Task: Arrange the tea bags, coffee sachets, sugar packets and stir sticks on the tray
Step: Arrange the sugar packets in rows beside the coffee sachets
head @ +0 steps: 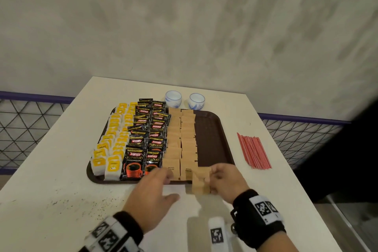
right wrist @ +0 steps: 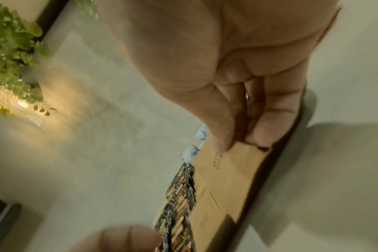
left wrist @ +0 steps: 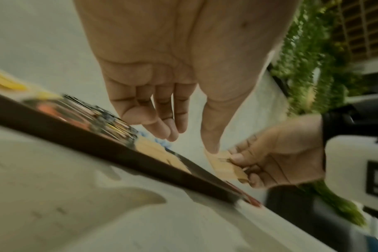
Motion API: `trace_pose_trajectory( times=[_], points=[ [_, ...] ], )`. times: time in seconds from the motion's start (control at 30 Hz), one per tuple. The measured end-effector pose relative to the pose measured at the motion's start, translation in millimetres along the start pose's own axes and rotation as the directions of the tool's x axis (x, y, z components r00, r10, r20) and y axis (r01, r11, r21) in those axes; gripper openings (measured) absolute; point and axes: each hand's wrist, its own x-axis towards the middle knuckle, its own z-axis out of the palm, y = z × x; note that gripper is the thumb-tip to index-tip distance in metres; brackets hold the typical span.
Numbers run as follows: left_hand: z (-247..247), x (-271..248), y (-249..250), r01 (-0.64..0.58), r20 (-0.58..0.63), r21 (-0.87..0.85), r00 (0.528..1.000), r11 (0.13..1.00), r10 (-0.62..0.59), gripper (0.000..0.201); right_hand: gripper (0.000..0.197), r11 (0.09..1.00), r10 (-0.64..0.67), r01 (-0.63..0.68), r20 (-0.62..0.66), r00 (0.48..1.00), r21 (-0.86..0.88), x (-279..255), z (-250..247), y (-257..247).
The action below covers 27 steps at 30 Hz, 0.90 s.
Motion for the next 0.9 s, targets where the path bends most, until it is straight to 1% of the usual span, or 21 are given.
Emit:
trace_pose_trajectory(
  times=[0.1, 0.2, 0.3, 0.37, 0.43, 0.47, 0.53, 0.57, 0.63, 0.7, 0.73, 0.8, 0.9],
  points=[
    [-30, -3, -20, 0.051, -0.118, -0.030, 0.992, 0.998, -0.054, 0.033, 0.023, 0.999, -0.040, 0.040, -0.051, 0.998, 0.003, 22, 3, -12],
    [-53, -7, -40, 0.094, -0.204, -0.021, 0.974, 0.995, -0.096, 0.028, 0.027, 0.999, -0.020, 0.017, -0.061, 0.998, -0.047, 37, 14, -21],
    [-71, -10, -60, 0.116, -0.283, 0.044, 0.954, 0.992, -0.099, 0.025, 0.025, 0.984, -0.032, 0.016, -0.084, 0.996, -0.177, 43, 23, -24],
    [-80, -11, -75, 0.127, -0.311, 0.116, 0.947, 0.985, -0.086, 0.027, 0.024, 0.967, -0.050, 0.021, -0.108, 0.993, -0.254, 45, 26, -23],
    [-85, -11, -90, 0.165, -0.312, 0.195, 0.945, 0.967, -0.098, 0.029, 0.025, 0.964, -0.053, 0.023, -0.106, 0.993, -0.267, 43, 26, -23],
    [-85, -11, -96, 0.196, -0.310, 0.235, 0.943, 0.952, -0.117, 0.032, 0.030, 0.962, -0.059, 0.030, -0.099, 0.993, -0.270, 41, 24, -22],
    [-83, -13, -106, 0.230, -0.290, 0.309, 0.947, 0.923, -0.139, 0.037, 0.038, 0.946, -0.103, 0.071, -0.084, 0.991, -0.316, 34, 17, -20],
    [-82, -15, -110, 0.227, -0.272, 0.337, 0.953, 0.914, -0.136, 0.040, 0.039, 0.927, -0.139, 0.102, -0.077, 0.987, -0.361, 29, 12, -18],
    [-80, -20, -114, 0.221, -0.225, 0.350, 0.963, 0.910, -0.148, 0.046, 0.035, 0.861, -0.193, 0.152, -0.037, 0.980, -0.485, 16, 0, -11],
    [-78, -23, -113, 0.240, -0.179, 0.340, 0.966, 0.909, -0.188, 0.052, 0.031, 0.772, -0.209, 0.178, 0.021, 0.978, -0.610, 3, -11, 3],
    [-77, -24, -113, 0.251, -0.154, 0.335, 0.965, 0.908, -0.210, 0.053, 0.031, 0.743, -0.206, 0.184, 0.041, 0.978, -0.644, -3, -16, 12],
    [-75, -24, -111, 0.250, -0.116, 0.371, 0.968, 0.894, -0.223, 0.053, 0.036, 0.736, -0.189, 0.186, 0.067, 0.980, -0.651, -12, -22, 25],
    [-75, -25, -110, 0.233, -0.100, 0.386, 0.972, 0.892, -0.211, 0.050, 0.043, 0.725, -0.208, 0.216, 0.092, 0.974, -0.654, -20, -25, 33]
  ],
)
